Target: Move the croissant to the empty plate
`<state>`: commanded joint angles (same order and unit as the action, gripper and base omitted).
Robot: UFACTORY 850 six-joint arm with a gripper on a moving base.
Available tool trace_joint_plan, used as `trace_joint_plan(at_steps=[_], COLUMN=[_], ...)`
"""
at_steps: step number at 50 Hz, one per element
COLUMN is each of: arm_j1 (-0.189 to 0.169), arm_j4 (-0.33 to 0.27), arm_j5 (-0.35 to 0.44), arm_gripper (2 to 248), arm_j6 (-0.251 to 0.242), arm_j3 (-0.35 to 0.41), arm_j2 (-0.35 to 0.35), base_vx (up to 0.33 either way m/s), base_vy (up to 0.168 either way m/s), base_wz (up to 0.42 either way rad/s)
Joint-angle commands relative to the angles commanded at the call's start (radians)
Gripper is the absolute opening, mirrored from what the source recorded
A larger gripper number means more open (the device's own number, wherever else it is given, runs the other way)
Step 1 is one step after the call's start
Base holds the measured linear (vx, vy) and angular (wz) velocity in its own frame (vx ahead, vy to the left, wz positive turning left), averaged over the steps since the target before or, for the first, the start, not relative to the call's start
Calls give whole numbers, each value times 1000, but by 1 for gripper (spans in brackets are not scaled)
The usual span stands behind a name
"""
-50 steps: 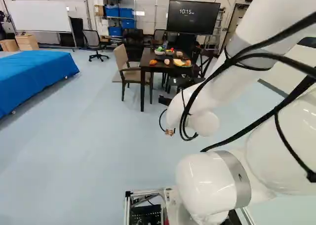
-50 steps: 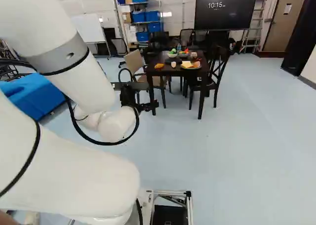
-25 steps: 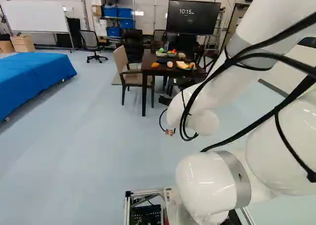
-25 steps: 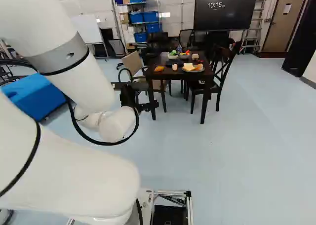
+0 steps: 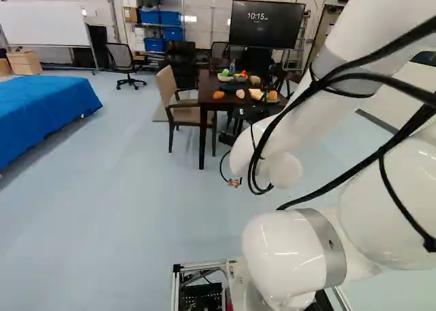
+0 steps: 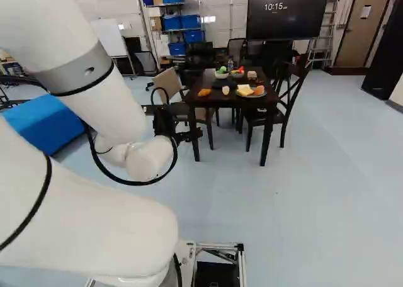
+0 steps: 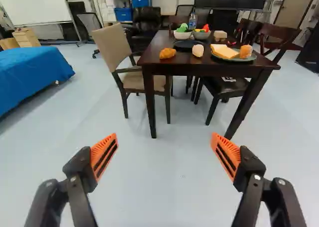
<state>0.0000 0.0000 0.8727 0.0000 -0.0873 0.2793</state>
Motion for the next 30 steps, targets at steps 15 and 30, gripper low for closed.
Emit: trace_joint_plan(at_steps=[15, 30], arm_j1=[0, 0], arm_j4=[0, 0], arm_j5=[0, 0], arm_gripper=[247, 247], arm_j6=[0, 0], arm_j3=[0, 0], arm_j2=[0, 0], base_vx=[254, 235], base_vy=[59, 22], base_wz=[-24, -95])
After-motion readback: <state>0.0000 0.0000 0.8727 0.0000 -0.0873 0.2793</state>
